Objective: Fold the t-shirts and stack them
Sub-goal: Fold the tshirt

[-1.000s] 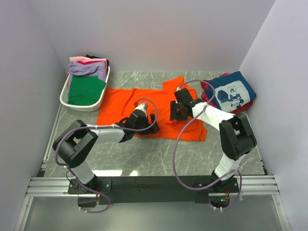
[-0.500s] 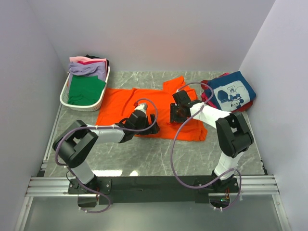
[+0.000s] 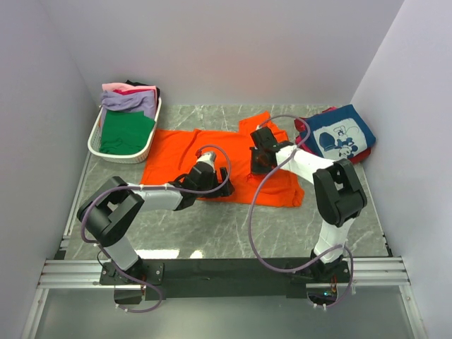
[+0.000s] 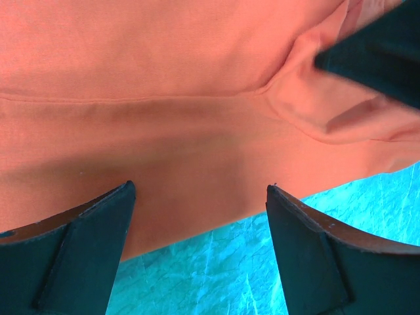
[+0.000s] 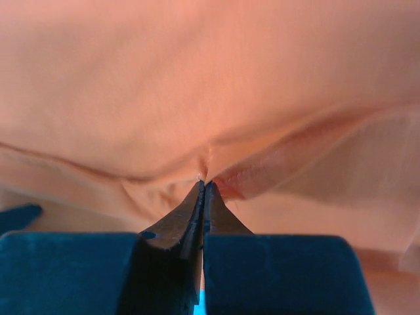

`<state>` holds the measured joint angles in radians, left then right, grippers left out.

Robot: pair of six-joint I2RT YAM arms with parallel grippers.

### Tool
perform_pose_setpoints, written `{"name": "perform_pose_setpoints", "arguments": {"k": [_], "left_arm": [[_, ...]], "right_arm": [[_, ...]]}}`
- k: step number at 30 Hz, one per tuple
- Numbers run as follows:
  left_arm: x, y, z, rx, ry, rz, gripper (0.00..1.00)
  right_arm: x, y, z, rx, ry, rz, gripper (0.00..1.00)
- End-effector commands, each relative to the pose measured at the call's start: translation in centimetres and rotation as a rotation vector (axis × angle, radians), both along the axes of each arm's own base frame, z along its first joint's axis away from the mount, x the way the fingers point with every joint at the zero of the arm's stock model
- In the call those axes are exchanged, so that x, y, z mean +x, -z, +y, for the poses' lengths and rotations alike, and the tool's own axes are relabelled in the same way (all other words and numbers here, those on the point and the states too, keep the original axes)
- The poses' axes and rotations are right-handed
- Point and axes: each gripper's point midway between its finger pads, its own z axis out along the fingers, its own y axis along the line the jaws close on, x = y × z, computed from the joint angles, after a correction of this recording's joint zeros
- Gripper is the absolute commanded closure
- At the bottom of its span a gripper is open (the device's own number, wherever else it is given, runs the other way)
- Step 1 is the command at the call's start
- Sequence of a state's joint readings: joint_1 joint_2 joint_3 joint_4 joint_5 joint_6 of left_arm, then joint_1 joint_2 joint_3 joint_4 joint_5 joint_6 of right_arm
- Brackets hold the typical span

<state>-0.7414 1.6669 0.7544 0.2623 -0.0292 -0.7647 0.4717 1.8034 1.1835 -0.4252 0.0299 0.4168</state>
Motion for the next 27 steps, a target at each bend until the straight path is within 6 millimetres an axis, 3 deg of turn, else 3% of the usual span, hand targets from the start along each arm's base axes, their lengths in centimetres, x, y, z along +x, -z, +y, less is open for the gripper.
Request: {"name": "perform_pose_setpoints", "arguments": {"k": [1,8,11,12,16,18,19,21,22,23,25,26,27], "left_arm": [[-1.1,1.2,0.9,0.033,-0.008,0.032,0.12],[-1.3,1.3,1.2,0.037,-0.016,0.035,0.12],[-1.4,1.3,1.3,0.040,-0.015,0.034,0.12],[-1.3,1.2,1.3,0.038,-0.018,0.033,0.12],[-1.5,1.2,1.4,0.038,-0.016,0.033,0.12],[-1.5,1.2,1.5,0.041,-0.019,0.031,0.12],[-1.5,1.2,1.6,0.043,-0.022,0.031,0.12],[-1.5,1.3,1.8,0.051,-0.024,0.030,0.12],[-1.6,1.5,2.0,0.058,-0.028,0.032,0.12],[-1.6,1.5,2.1,0.062,-0.029,0.029,0.12],[-1.5,1.4,2.4,0.075,-0.041,0.021,0.12],[-1.5,1.2,2.4,0.082,-0.041,0.011,0.12],[-1.3,0.9,2.5,0.087,-0.045,-0.002,0.12]], "right_arm": [[2.7,-1.6,0.7,-0.028,-0.016,-0.069,1.00],[5.5,-2.6,1.1,-0.074,-0.024,-0.096,0.98],[6.1,-3.0,1.0,-0.087,-0.016,-0.110,0.78],[6.2,-3.2,1.0,-0.088,-0.014,-0.115,0.66],[6.3,-5.3,0.6,-0.080,0.010,-0.167,0.44],[6.0,-6.0,0.0,-0.087,0.029,-0.186,0.37],[5.8,-7.3,-0.3,-0.079,0.041,-0.214,0.36],[5.1,-7.3,-1.4,-0.083,0.065,-0.211,0.34],[4.7,-8.3,-1.8,-0.065,0.078,-0.225,0.33],[3.8,-7.4,-2.5,-0.071,0.086,-0.204,0.33],[2.8,-8.0,-3.4,-0.054,0.112,-0.210,0.33],[1.5,-6.9,-4.2,-0.073,0.119,-0.179,0.33],[0.8,-7.5,-4.6,-0.070,0.129,-0.189,0.33]]}}
